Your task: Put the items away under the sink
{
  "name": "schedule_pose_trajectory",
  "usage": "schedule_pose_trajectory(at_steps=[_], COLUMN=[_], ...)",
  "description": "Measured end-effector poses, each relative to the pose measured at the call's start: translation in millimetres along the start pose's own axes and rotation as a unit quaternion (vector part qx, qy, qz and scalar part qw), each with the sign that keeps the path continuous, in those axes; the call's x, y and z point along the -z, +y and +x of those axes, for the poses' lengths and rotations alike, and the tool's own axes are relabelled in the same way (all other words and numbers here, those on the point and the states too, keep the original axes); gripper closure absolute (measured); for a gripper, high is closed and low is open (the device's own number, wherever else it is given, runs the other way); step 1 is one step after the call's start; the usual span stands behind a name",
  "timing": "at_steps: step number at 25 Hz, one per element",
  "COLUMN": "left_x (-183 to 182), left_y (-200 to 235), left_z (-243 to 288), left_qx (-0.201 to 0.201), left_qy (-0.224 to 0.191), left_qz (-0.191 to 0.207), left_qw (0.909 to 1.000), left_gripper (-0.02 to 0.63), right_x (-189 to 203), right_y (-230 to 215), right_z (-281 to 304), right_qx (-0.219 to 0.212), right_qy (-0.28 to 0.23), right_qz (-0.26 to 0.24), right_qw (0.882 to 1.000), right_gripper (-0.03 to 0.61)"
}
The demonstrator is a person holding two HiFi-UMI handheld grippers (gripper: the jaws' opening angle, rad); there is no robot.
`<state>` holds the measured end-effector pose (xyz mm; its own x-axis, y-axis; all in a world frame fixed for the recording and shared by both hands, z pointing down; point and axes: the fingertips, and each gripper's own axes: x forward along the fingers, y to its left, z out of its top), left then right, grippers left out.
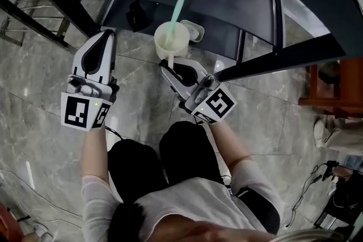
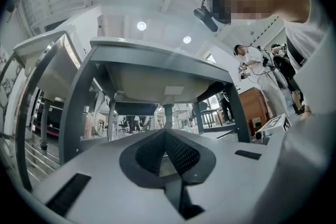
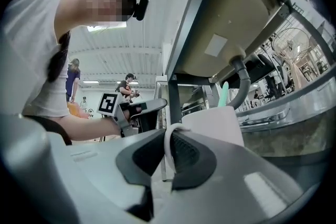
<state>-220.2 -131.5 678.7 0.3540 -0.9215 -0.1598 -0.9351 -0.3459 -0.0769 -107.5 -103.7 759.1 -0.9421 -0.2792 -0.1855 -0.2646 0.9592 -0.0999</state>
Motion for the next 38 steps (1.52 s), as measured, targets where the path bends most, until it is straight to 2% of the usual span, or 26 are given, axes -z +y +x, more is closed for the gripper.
schedule_pose_trajectory(at_steps=[6,17,27,38], left_x=[7.9,8.0,2.7,0.3], left_y=[-19.5,-39.5,-53.2,-62.0], left_z=[2.4,4.9,3.1,0.8], left_qx=[0.019,0.054,0.067,0.073], left_qy=[0.003,-0.007,-0.023,-0.026], left_qz=[0.003,0.004,-0.017,-0.011], left_qw=[0.9998,0.9985,0.9974,0.9969], left_gripper=[0.606,0.606,0.606,0.606], right_x=[25.4,61.7,76.6,79.8], right_y=[2.4,-6.7,-50.4,-106.7], right_z=[-25.8,-59.3,-93.5,-119.3], right_qx=[0.015,0.07,0.148,0.215], right_qy=[0.007,0.013,0.008,-0.001], right_qz=[-0.003,0.007,0.006,-0.006], right_qw=[1.0,0.997,0.989,0.977], right_gripper=[0.548,0.549,0.549,0.549])
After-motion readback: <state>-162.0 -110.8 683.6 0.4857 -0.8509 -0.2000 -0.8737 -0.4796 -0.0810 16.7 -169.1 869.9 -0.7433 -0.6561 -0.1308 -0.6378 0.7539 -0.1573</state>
